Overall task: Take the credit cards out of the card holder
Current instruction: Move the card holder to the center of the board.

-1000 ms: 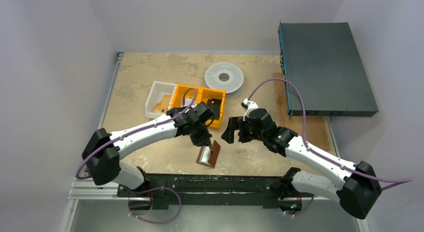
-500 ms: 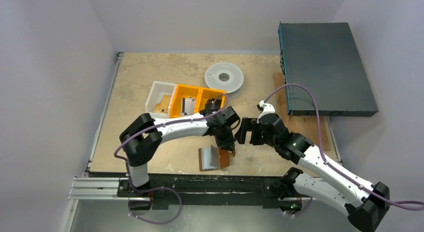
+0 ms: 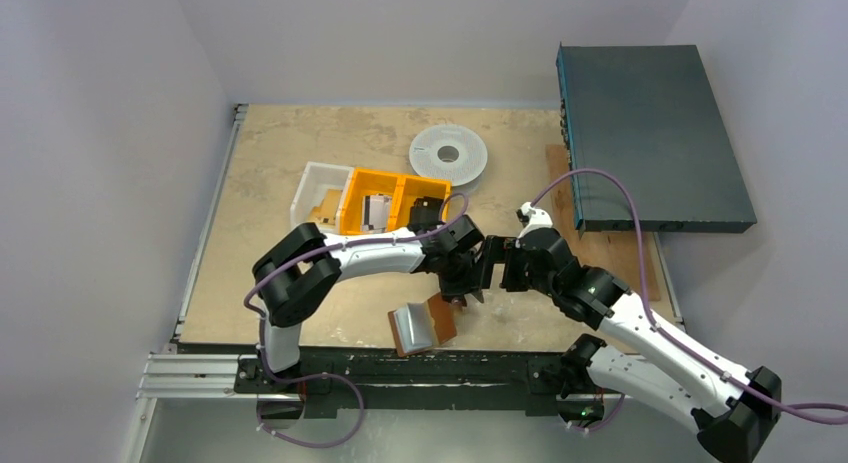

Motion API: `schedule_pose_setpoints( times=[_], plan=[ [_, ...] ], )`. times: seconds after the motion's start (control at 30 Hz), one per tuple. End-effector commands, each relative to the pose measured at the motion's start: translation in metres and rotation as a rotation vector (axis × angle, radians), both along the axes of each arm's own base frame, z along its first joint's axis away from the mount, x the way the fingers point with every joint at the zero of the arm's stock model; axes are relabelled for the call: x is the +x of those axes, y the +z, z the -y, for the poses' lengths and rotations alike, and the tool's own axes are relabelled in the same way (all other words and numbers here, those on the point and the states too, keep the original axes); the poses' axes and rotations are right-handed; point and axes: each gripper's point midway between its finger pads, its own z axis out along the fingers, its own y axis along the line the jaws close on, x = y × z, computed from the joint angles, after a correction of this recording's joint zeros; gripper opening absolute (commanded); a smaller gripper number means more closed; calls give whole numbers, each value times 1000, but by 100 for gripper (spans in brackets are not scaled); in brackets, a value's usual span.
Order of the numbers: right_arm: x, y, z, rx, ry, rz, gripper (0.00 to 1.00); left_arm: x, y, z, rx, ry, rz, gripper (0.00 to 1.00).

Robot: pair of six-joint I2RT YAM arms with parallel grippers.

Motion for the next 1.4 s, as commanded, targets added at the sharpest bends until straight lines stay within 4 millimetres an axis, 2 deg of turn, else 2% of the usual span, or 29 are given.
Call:
schedule_pose_setpoints(
  times=[0.0,0.27,0.4,0.53,0.67,0.8,0.9,0.97,1.1,1.27,1.37],
  plan=[
    [0,25,-8,70,13,38,99,11,41,4,-97,-49,104,44],
    [-4,44,-22,124,110,82,98,33,80,-9,-162,-64,215,51],
    [-12,47,-37,151,190,74,94,43,97,-32,-160,-34,252,53],
    [-23,52,-57,182,273,73,90,52,112,-86,-97,58,323,54],
    [-45,49,-93,171,385,51,85,49,103,-162,47,192,351,56],
    [-70,24,-128,32,462,19,84,35,84,-220,120,304,326,56],
    [-79,2,-142,-87,481,18,87,23,70,-246,146,369,298,56],
    [-86,-6,-151,-147,503,35,91,16,61,-253,133,391,276,56],
    [-91,-36,-162,-266,530,20,91,7,49,-260,135,405,248,56],
    [-89,-61,-156,-355,495,-16,89,4,48,-259,122,400,243,56],
    [-91,-68,-153,-360,475,-42,82,4,45,-257,115,395,241,56]
  ],
)
